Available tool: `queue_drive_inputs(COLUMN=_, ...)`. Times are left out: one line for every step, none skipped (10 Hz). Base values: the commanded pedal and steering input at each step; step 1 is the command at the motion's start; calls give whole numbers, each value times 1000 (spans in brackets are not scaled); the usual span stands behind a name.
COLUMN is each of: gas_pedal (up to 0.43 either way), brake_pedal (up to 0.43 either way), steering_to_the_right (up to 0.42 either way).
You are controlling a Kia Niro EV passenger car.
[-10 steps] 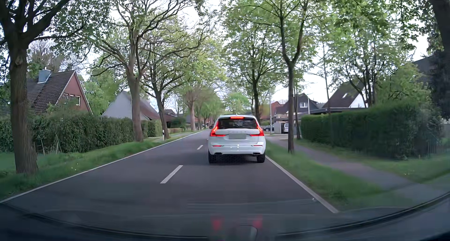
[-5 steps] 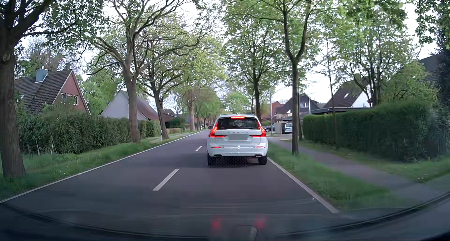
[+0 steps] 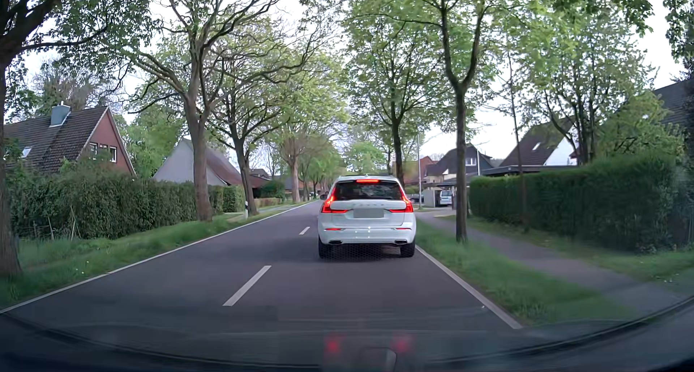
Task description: Follow the waypoints while adhering to traffic rules and regulations
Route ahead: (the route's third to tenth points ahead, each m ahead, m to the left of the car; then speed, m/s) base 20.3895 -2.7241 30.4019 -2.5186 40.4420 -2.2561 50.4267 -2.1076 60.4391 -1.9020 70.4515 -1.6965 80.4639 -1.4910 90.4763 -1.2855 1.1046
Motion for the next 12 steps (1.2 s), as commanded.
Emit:
queue_drive_inputs(gas_pedal=0, brake_pedal=146, steering_to_the_right=3)
queue_drive_inputs(gas_pedal=0, brake_pedal=146, steering_to_the_right=3)
queue_drive_inputs(gas_pedal=0, brake_pedal=146, steering_to_the_right=3)
queue_drive_inputs(gas_pedal=0, brake_pedal=146, steering_to_the_right=3)
queue_drive_inputs(gas_pedal=0, brake_pedal=146, steering_to_the_right=3)
queue_drive_inputs(gas_pedal=0, brake_pedal=146, steering_to_the_right=3)
queue_drive_inputs(gas_pedal=0, brake_pedal=140, steering_to_the_right=3)
queue_drive_inputs(gas_pedal=0, brake_pedal=140, steering_to_the_right=3)
queue_drive_inputs(gas_pedal=0, brake_pedal=134, steering_to_the_right=3)
queue_drive_inputs(gas_pedal=0, brake_pedal=128, steering_to_the_right=3)
queue_drive_inputs(gas_pedal=0, brake_pedal=122, steering_to_the_right=3)
queue_drive_inputs(gas_pedal=0, brake_pedal=128, steering_to_the_right=3)
